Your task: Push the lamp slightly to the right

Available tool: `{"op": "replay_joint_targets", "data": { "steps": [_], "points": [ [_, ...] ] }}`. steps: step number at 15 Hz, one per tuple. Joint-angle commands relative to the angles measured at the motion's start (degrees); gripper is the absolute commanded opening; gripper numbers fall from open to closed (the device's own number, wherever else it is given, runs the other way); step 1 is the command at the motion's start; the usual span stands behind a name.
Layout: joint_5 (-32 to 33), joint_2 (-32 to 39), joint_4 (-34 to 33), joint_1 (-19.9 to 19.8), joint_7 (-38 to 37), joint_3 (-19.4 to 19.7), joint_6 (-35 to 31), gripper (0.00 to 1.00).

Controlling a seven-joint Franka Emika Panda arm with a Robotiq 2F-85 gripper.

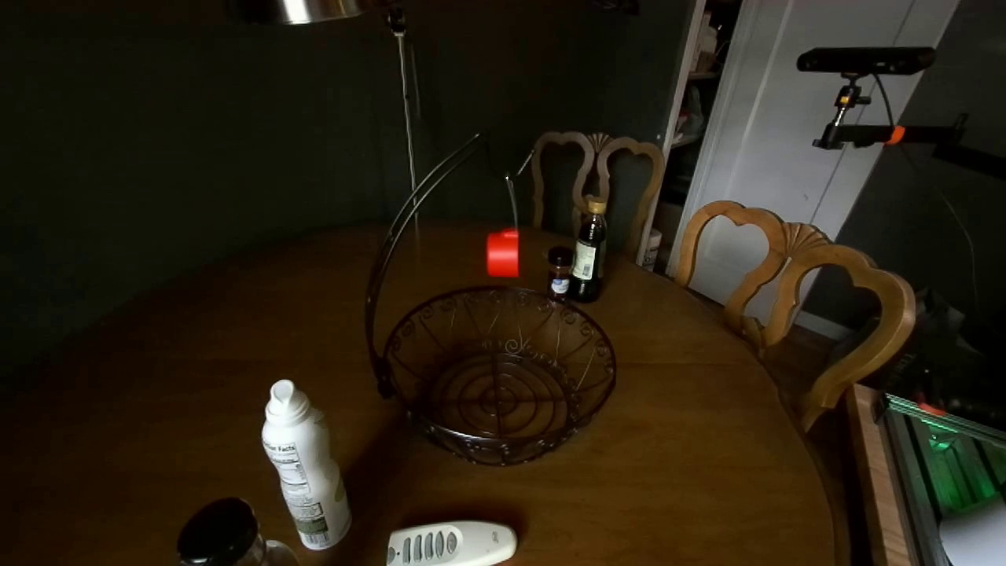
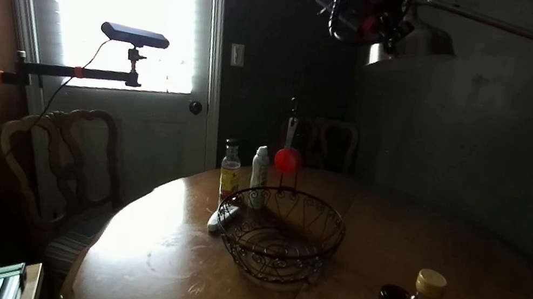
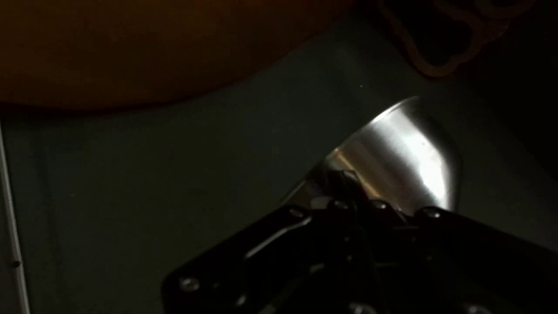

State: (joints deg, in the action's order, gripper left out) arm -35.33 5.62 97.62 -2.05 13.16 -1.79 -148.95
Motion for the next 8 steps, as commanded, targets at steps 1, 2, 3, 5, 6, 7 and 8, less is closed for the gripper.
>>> {"op": "replay_joint_targets", "data": {
  "steps": [1, 2, 3, 5, 6, 7, 8],
  "points": [
    [-5.3, 3.4, -2.8, 0.1, 5.5, -1.5, -2.7, 0.00],
    [-6.1, 4.1, -3.4, 0.1, 6.1, -1.7, -3.9, 0.00],
    [-6.5, 5.0, -3.9, 0.0, 6.5, -1.9, -5.5, 0.00],
    [-7.5, 6.5, -5.0, 0.1, 6.7, -2.4, -8.0, 0.00],
    [-8.5, 7.3, -5.8, 0.0, 6.8, -2.8, -9.2, 0.00],
    [-9.4, 8.1, -6.6, 0.0, 7.1, -3.3, -10.1, 0.00],
    [-10.5, 8.9, -7.4, -0.1, 7.4, -3.9, -10.7, 0.00]
  ]
}}
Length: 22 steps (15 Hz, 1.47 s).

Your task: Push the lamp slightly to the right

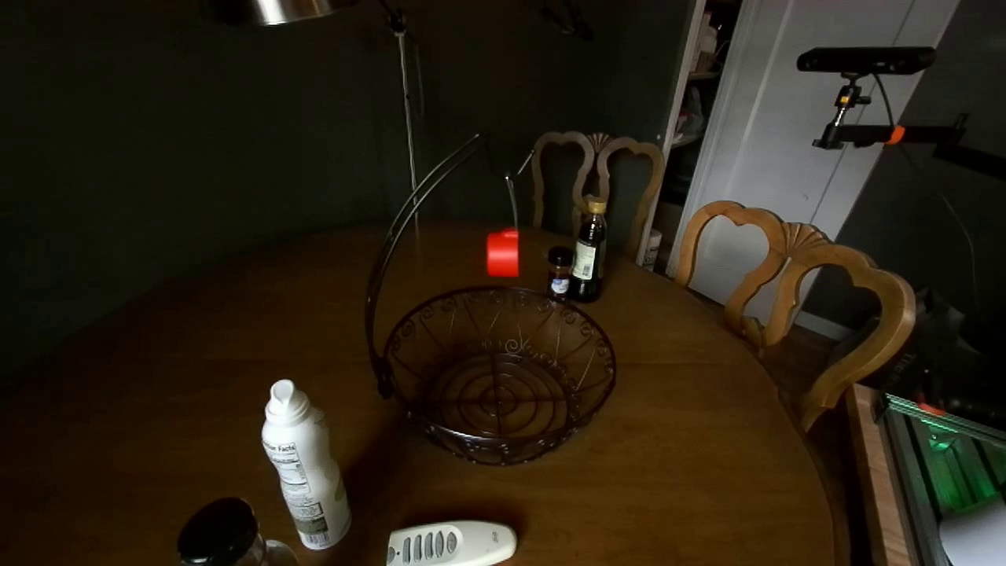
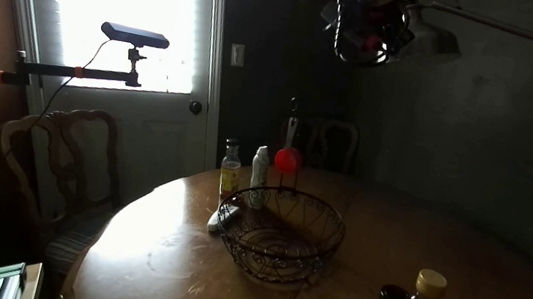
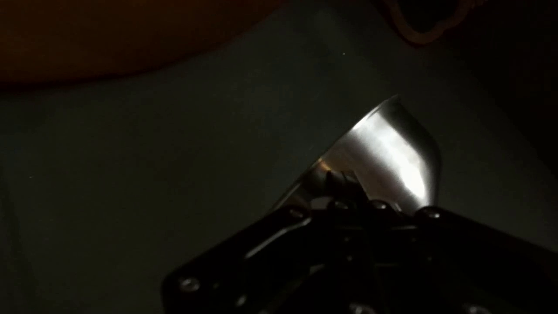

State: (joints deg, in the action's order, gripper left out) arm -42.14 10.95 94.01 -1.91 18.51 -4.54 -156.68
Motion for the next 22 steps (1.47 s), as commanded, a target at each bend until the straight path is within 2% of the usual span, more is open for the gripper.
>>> {"op": "replay_joint_targets", "data": {
  "steps": [1, 8, 10, 13, 15, 17, 19, 20, 22],
  "points": [
    [-4.6, 4.3, -4.6, -0.3, 2.4, -1.7, -3.5, 0.00],
    [-10.6, 8.1, -9.5, -1.0, 5.3, -4.4, -3.5, 0.00],
    [-8.5, 5.4, -6.8, -1.3, 3.9, -3.3, -0.4, 0.00],
    [-1.3, -1.5, 0.4, -0.8, -0.8, 0.5, 3.9, 0.00],
    [4.3, -6.5, 4.8, -1.1, -4.2, 3.0, 9.9, 0.00],
    [8.5, -11.7, 7.6, -2.1, -5.2, 4.5, 19.0, 0.00],
    [9.0, -16.7, 9.9, -3.1, -3.3, 5.2, 29.1, 0.00],
    [8.5, -18.9, 10.6, -3.4, -2.1, 5.6, 34.3, 0.20],
    [9.2, -22.2, 11.4, -4.0, -0.8, 6.5, 44.4, 0.33]
  ]
}}
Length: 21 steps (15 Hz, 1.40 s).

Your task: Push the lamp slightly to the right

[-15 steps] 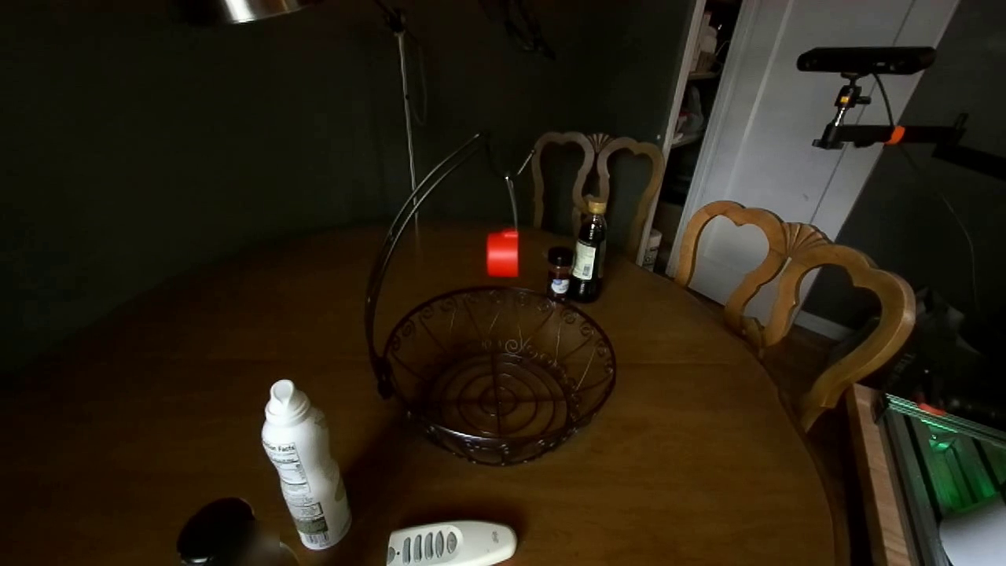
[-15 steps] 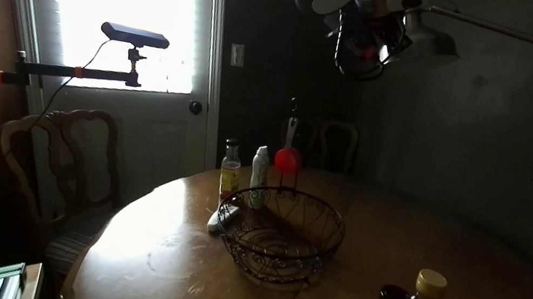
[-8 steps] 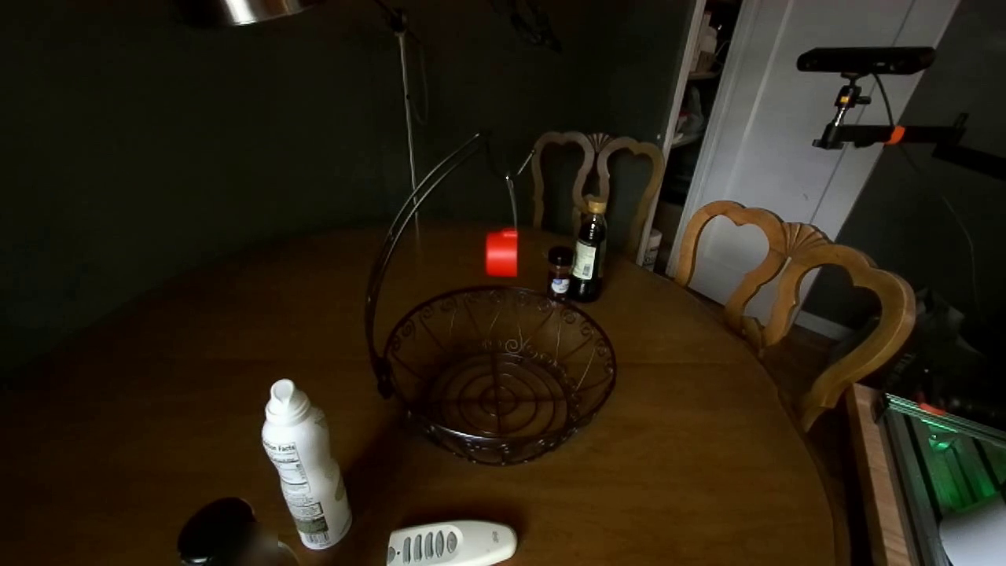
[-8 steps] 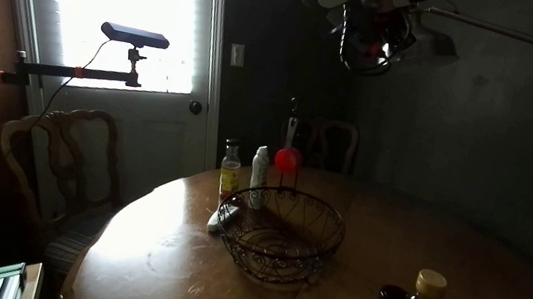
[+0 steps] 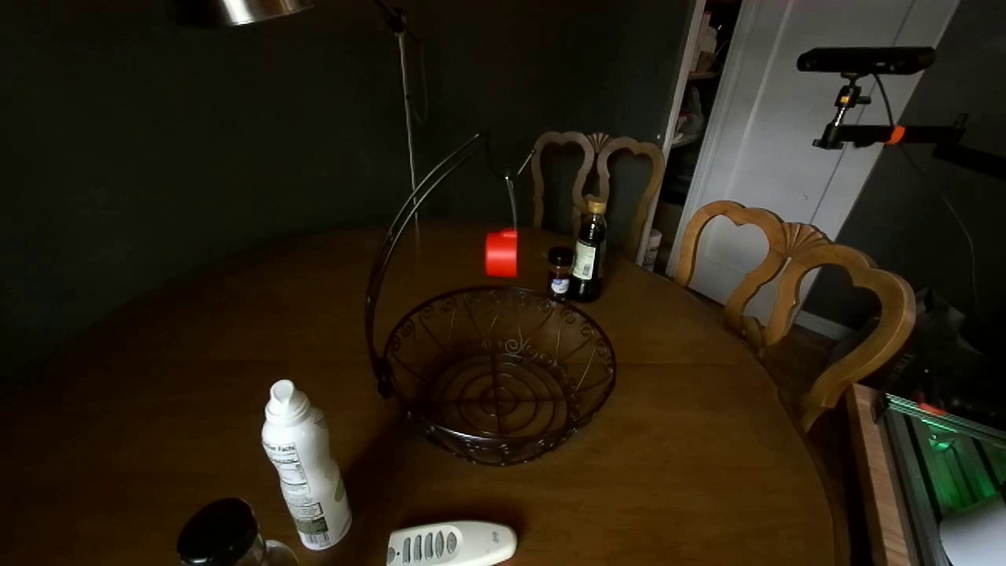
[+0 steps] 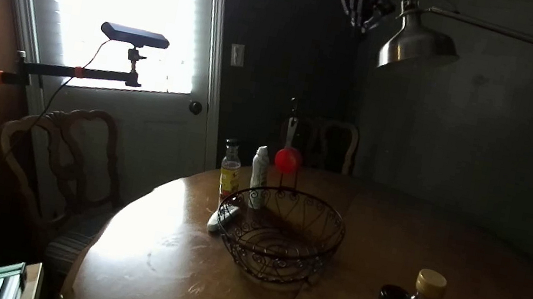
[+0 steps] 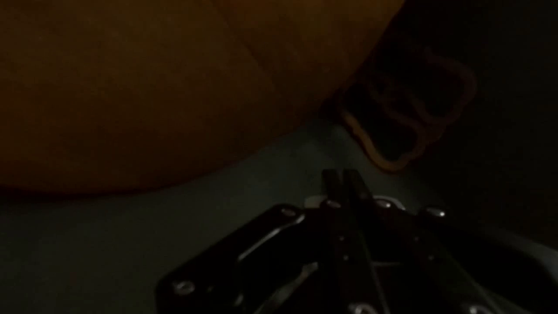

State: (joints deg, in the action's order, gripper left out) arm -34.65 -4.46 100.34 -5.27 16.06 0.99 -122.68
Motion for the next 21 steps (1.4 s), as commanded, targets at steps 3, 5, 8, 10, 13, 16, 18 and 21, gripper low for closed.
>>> {"op": "replay_joint_targets", "data": {
  "steps": [3, 5, 8, 10, 13, 16, 18, 21],
  "points": [
    [6.1, -8.9, 4.9, 0.6, 3.7, 4.2, 23.1, 0.56],
    [12.3, -9.2, 6.0, 0.2, 4.8, 4.8, 26.6, 0.71],
    [20.6, -8.1, 8.6, 0.4, 7.9, 5.0, 27.5, 0.93],
    [26.3, -7.9, 12.0, 1.0, 9.5, 4.2, 25.1, 1.00],
    [34.1, -9.1, 17.9, 2.2, 9.4, 2.3, 16.3, 1.00],
    [32.6, -7.2, 15.8, 2.7, 8.9, 3.1, 17.7, 1.00],
    [33.2, -7.3, 16.1, 2.9, 8.9, 2.9, 17.4, 1.00],
    [33.3, -7.7, 16.1, 2.9, 8.9, 2.9, 17.4, 1.00]
  ]
}}
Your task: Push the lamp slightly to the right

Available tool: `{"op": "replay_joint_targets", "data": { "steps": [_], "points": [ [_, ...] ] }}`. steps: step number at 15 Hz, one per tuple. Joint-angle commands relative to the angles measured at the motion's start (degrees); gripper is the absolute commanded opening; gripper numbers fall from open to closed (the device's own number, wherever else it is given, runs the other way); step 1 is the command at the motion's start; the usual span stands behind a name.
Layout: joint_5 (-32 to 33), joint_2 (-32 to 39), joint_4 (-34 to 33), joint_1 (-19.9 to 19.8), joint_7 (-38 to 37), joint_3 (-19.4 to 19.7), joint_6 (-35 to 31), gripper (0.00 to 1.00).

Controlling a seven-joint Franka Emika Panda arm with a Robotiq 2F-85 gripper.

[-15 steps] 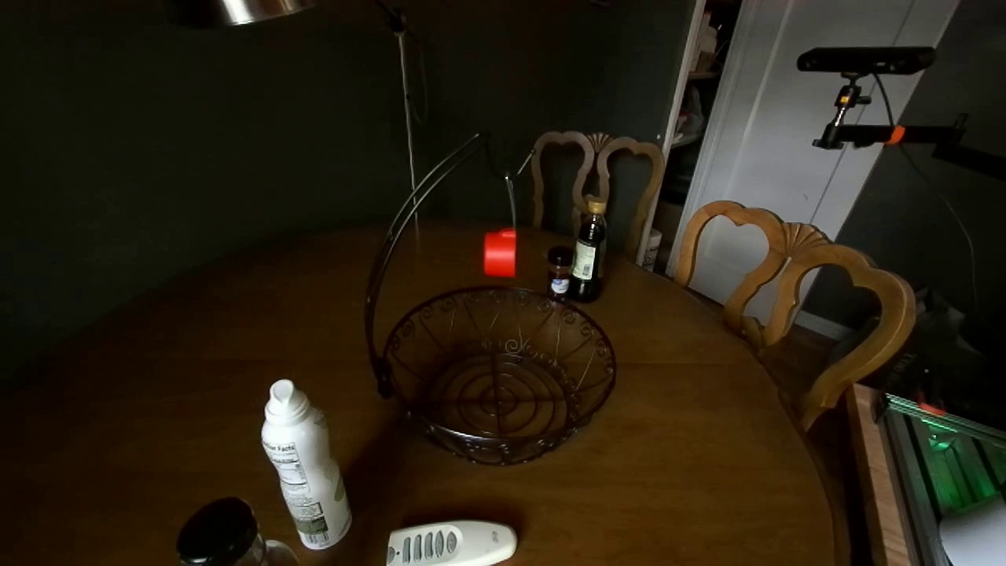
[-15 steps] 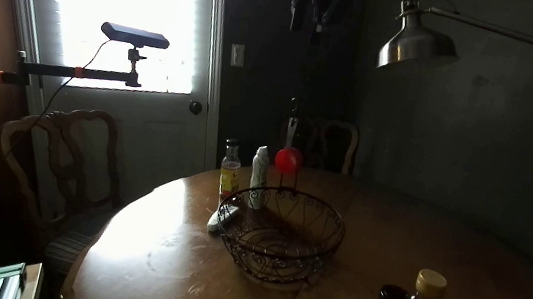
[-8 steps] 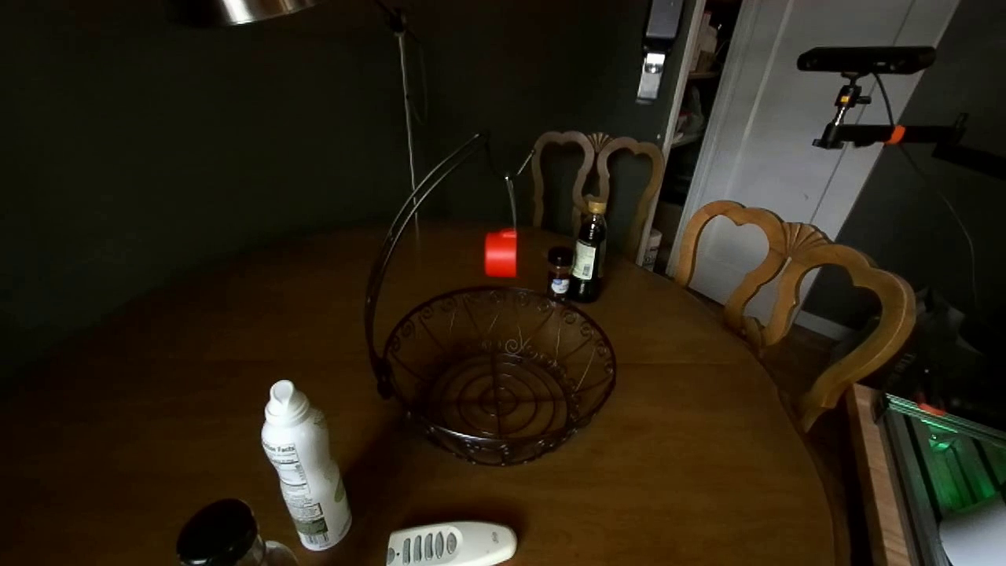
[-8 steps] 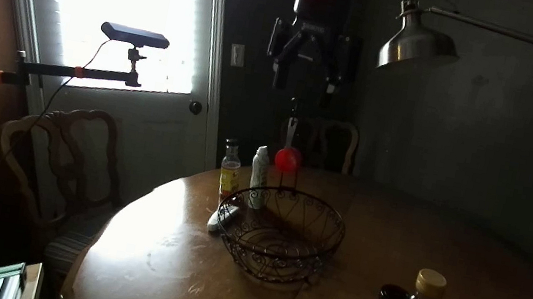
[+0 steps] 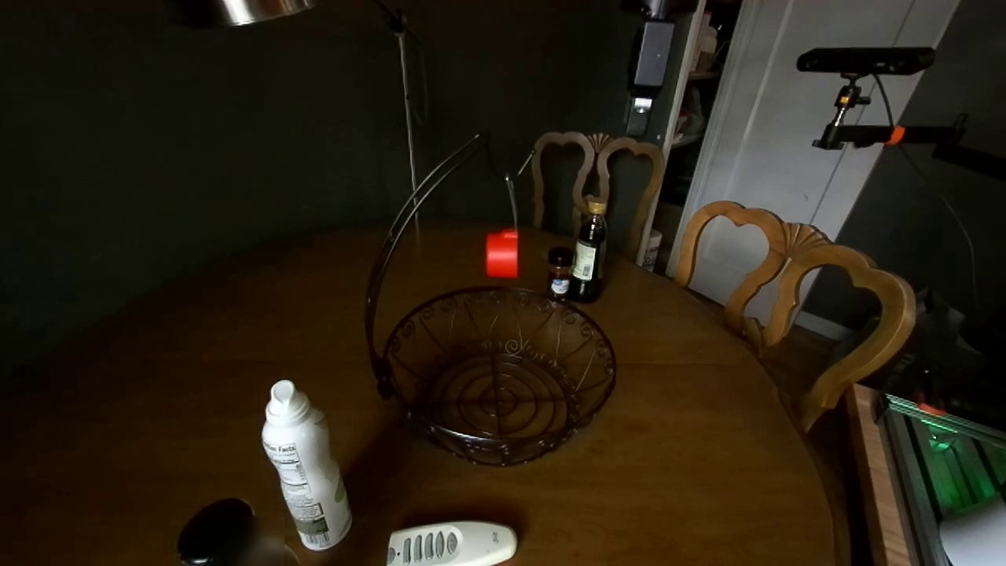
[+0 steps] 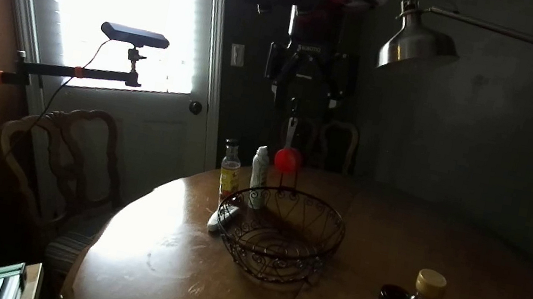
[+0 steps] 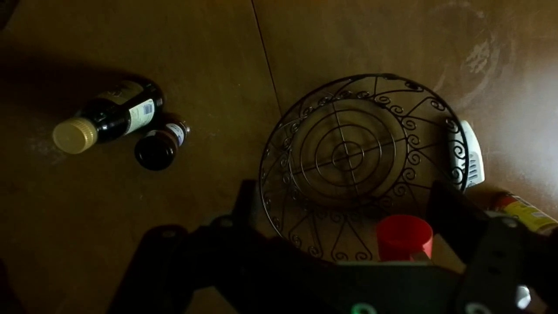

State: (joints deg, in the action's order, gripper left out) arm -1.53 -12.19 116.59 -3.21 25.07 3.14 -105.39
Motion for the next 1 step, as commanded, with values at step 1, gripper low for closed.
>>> {"op": "replay_joint_targets", "data": {
  "steps": [1],
  "points": [
    [0.2, 0.0, -0.1, 0.9, -0.2, 0.8, 0.1, 1.00]
  ]
}}
